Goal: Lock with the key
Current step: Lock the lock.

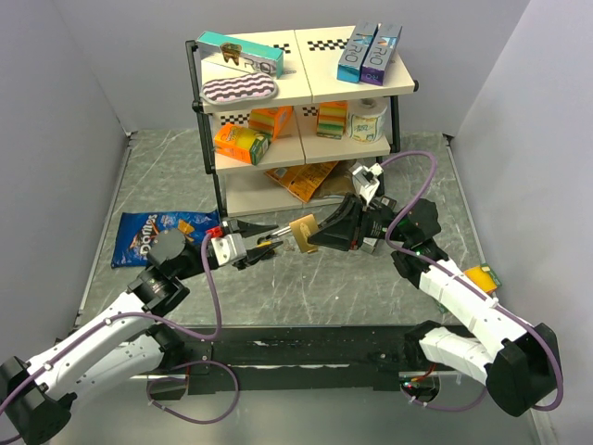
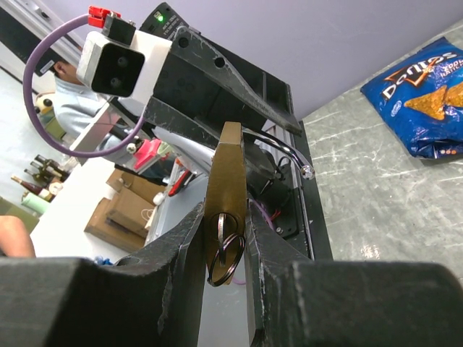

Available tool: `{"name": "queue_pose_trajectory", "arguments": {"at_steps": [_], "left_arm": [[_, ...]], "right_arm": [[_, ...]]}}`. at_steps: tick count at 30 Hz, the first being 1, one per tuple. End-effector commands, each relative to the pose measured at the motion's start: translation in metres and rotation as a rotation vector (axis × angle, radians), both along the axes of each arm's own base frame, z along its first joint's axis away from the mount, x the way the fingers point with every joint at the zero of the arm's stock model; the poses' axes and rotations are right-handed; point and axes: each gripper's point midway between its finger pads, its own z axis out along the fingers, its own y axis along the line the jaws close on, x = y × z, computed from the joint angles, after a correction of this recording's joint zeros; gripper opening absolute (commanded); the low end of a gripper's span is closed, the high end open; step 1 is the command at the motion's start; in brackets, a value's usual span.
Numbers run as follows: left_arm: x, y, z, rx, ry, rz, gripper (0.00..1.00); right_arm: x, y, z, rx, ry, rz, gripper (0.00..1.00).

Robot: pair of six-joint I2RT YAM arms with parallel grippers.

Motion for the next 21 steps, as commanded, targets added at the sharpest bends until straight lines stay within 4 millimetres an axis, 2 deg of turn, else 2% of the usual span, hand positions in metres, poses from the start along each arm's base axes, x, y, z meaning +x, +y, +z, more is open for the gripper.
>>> {"name": "queue_pose_trajectory", "arguments": {"at_steps": [1, 6, 14, 19, 21], "left_arm": [[-0.003, 0.0, 0.011, -0.012, -0.036, -0.007, 0.4], [0.002, 0.0, 0.003, 0.01, -0.034, 0.012, 0.38], [0.0, -0.001, -0.001, 0.018, -0.024, 0.0, 0.27], [0.001, -0.001, -0.002, 0.021, -0.018, 0.004, 0.36], [0.002, -0.001, -0.005, 0.032, -0.014, 0.012, 0.36]], "right_arm": [[-0.01, -0.004, 0.045, 0.101, -0.179, -0.007, 0.0], [-0.01, -0.003, 0.047, 0.104, -0.182, -0.005, 0.0], [-0.011, -0.003, 0.046, 0.103, -0.185, 0.0, 0.0], [-0.01, -0.002, 0.048, 0.109, -0.191, -0.004, 0.0], [-0.01, -0.002, 0.048, 0.108, -0.189, -0.004, 0.0]]}}
